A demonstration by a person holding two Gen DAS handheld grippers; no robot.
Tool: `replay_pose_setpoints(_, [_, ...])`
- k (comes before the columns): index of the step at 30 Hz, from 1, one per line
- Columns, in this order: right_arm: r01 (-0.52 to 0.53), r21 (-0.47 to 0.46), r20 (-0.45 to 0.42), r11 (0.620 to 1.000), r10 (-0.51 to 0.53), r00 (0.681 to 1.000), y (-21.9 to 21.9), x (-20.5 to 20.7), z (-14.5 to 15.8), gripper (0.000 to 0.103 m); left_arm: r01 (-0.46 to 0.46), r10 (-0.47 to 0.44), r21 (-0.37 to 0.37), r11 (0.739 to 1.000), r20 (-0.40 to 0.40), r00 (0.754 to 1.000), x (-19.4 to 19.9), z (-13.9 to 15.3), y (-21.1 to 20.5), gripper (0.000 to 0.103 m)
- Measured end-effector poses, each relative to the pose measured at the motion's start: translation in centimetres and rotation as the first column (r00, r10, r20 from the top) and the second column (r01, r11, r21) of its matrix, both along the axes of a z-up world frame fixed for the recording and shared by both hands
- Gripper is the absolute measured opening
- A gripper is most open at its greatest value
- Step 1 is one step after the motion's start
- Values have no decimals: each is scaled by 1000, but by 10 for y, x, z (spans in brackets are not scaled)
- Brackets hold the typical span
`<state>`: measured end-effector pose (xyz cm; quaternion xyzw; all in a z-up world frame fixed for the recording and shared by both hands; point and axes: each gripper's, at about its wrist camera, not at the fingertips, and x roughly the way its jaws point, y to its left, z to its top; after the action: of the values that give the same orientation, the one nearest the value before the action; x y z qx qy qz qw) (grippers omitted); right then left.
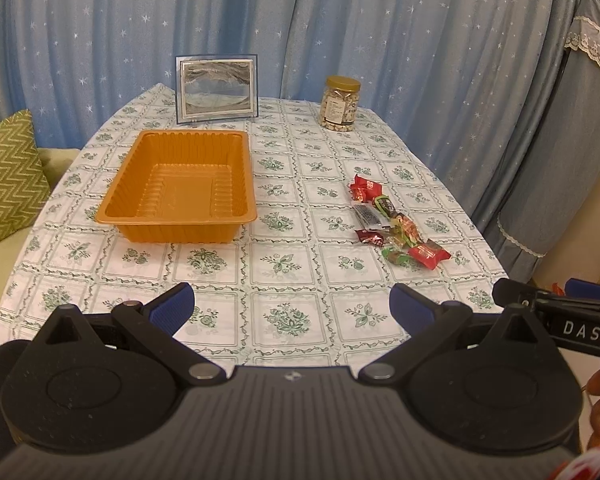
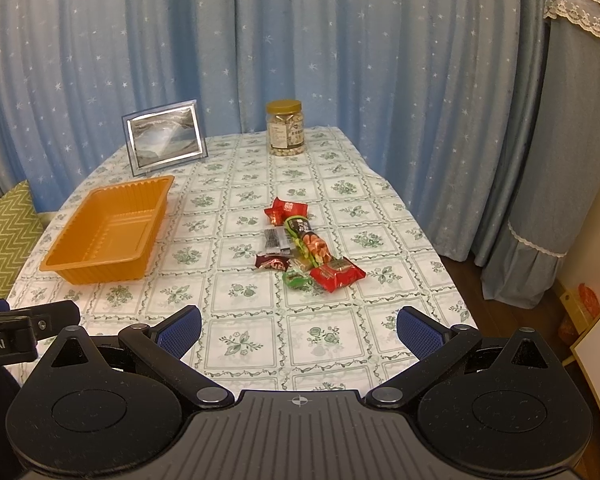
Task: Organize snacks
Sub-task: 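Grasp a green-wrapped sweet with the left tool while the right tool grasps a red candy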
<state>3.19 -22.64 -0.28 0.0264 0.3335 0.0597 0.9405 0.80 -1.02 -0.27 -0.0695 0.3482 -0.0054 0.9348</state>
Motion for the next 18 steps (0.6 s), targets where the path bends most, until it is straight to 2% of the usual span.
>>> replay_pose_setpoints(7, [30,29,12,999,-31,999,-14,21,-20,103,23,-23,-22,1000,-9,1000,23,-11,4,103])
replay_pose_setpoints(13, [79,20,-7,997,-79,997,-27,57,-44,102,42,-45,-57,998,-52,998,63,-38,3,103])
replay_pose_setpoints(16, [94,25,-23,995,-94,995,-34,80,-57,88,53,-57,-71,996,-68,996,87,-53,0,103])
replay_pose_setpoints(18, [105,27,-37,994,-104,994,-39,97,-67,87,63,-68,-74,995,-72,995,101,-62,-4,102])
